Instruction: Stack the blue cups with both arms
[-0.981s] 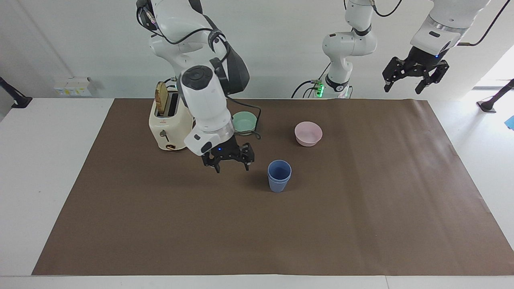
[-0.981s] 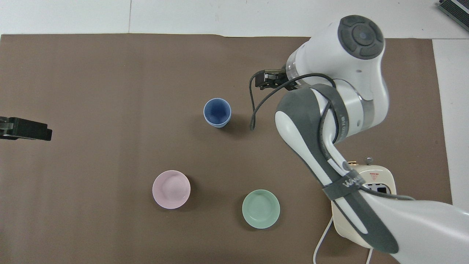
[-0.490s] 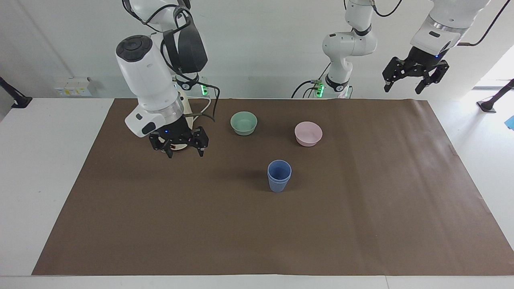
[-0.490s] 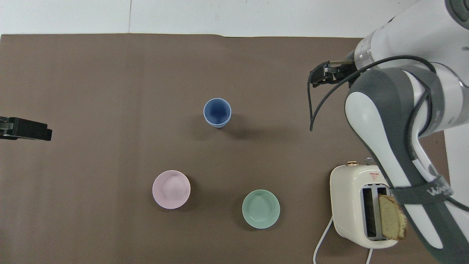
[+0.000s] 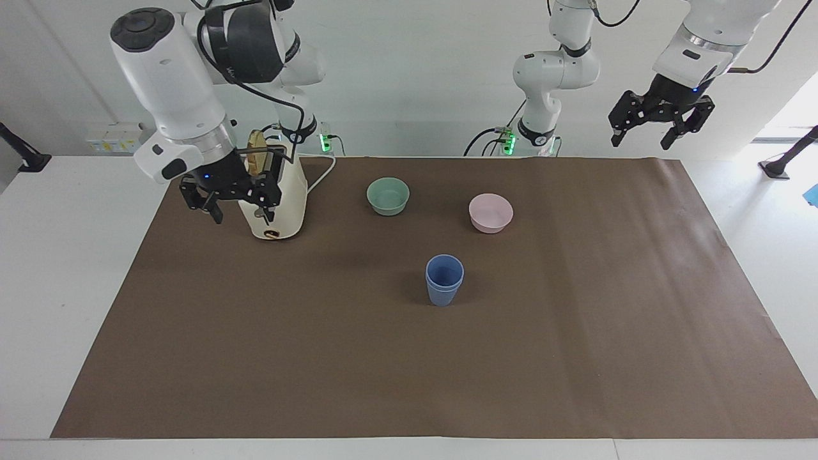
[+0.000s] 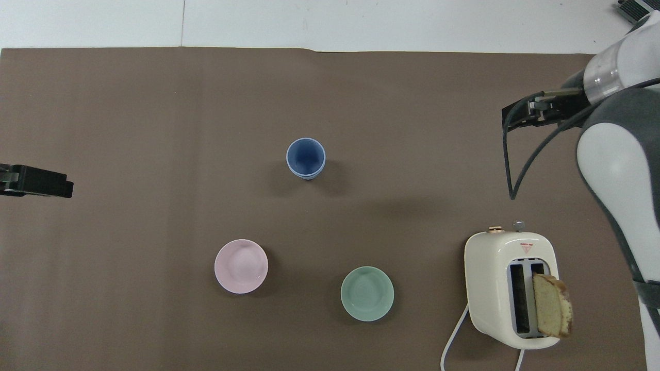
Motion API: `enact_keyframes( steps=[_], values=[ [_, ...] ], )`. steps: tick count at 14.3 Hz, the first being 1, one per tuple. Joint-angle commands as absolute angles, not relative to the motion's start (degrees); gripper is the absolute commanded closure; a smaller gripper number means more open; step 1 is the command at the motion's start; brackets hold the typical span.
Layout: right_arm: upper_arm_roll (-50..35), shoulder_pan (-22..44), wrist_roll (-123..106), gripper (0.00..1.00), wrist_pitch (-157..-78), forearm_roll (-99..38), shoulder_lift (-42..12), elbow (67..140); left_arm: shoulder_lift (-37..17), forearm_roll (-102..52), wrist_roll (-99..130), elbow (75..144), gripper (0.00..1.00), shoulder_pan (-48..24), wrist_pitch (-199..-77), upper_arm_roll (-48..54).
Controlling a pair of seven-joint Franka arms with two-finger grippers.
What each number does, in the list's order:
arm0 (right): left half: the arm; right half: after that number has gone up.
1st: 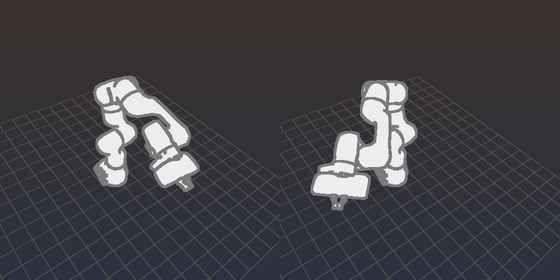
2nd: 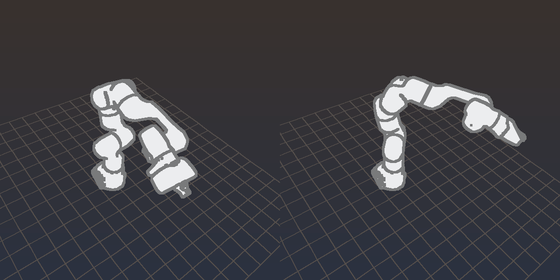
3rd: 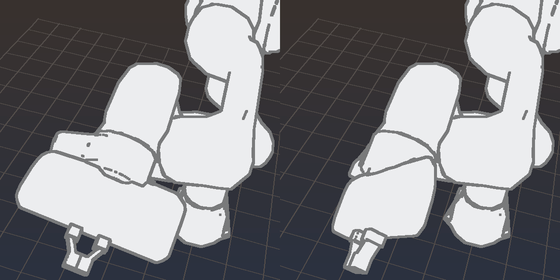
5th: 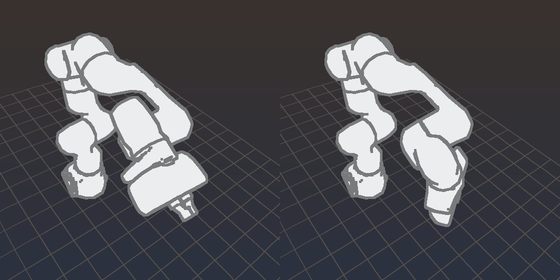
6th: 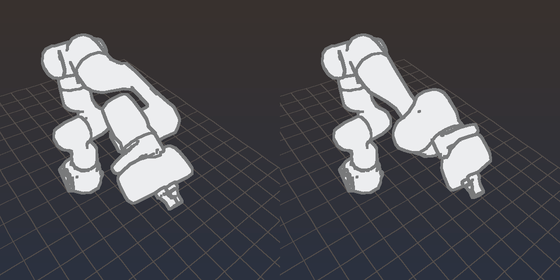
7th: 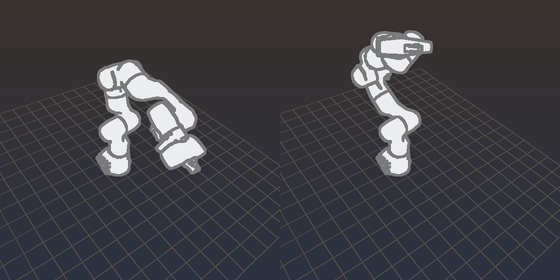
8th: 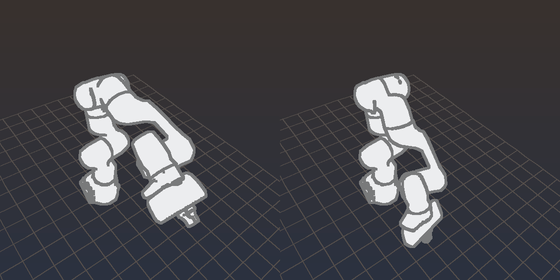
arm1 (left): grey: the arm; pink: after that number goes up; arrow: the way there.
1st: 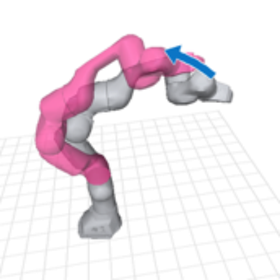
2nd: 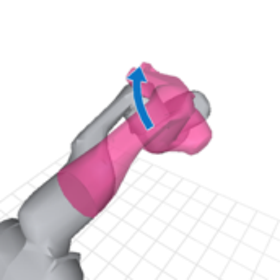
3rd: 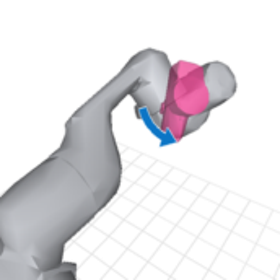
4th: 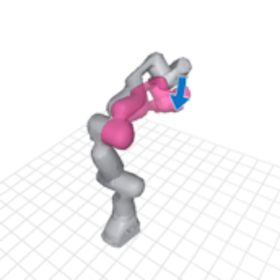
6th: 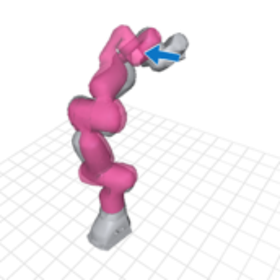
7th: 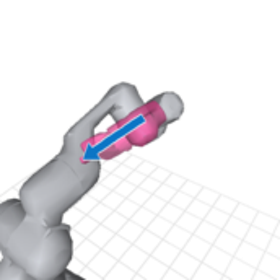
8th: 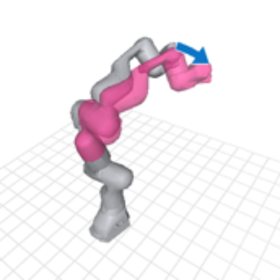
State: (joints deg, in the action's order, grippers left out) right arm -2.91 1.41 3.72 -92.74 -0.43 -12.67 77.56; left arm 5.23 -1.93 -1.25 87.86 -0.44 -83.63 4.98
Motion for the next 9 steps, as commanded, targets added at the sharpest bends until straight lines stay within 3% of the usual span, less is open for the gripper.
enact_keyframes(
  steps=[1,9],
  values=[
    [-3.60,-0.87,0.27,0.00,-90.71,0.53,-10.82,77.96,6.06,-2.37,-1.93,88.24,0.00,0.53,-83.06,5.36],
    [-3.78,-4.22,-4.31,0.00,-89.21,0.26,-8.35,78.13,6.06,-2.37,-1.85,88.33,0.00,0.53,-83.06,5.36]
  ],
)
